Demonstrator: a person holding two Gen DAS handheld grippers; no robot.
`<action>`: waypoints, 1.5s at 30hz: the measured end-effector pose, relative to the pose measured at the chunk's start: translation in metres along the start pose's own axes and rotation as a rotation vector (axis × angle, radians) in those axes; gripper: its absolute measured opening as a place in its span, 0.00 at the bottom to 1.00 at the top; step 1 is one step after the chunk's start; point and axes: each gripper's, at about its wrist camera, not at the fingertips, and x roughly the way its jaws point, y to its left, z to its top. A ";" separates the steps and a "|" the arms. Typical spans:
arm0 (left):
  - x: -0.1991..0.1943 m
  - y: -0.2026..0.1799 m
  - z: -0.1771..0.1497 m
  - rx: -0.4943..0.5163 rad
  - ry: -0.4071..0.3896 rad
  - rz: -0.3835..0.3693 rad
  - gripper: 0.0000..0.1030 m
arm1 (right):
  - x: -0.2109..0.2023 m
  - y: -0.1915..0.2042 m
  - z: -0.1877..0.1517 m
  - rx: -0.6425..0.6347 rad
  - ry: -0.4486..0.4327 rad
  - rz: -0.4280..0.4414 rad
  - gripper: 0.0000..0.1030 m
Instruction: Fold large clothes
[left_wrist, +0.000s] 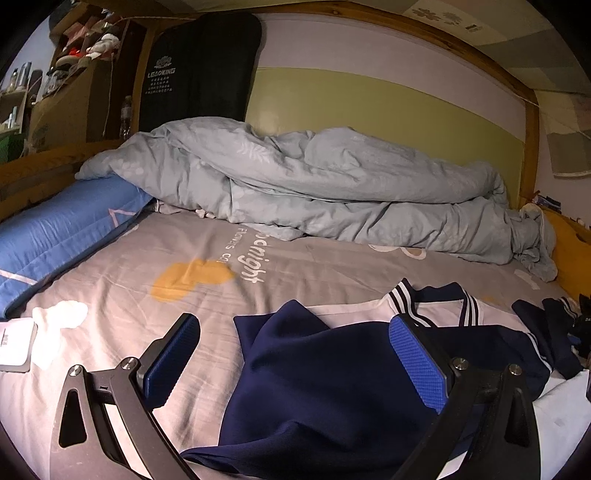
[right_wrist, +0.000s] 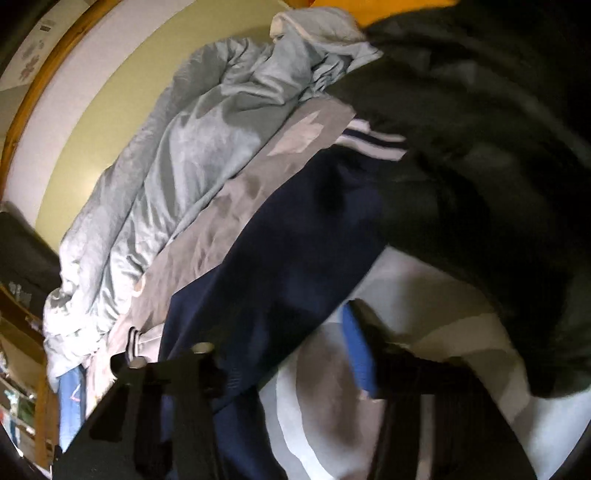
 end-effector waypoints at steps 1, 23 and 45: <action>0.000 -0.002 0.000 0.010 -0.001 0.001 1.00 | 0.001 -0.002 -0.001 0.005 0.006 -0.014 0.16; -0.010 -0.007 0.001 0.036 -0.047 0.008 1.00 | -0.040 0.202 -0.130 -0.657 0.231 0.312 0.02; -0.030 -0.091 0.007 0.147 -0.042 -0.193 1.00 | -0.071 0.175 -0.085 -0.562 -0.105 0.041 0.44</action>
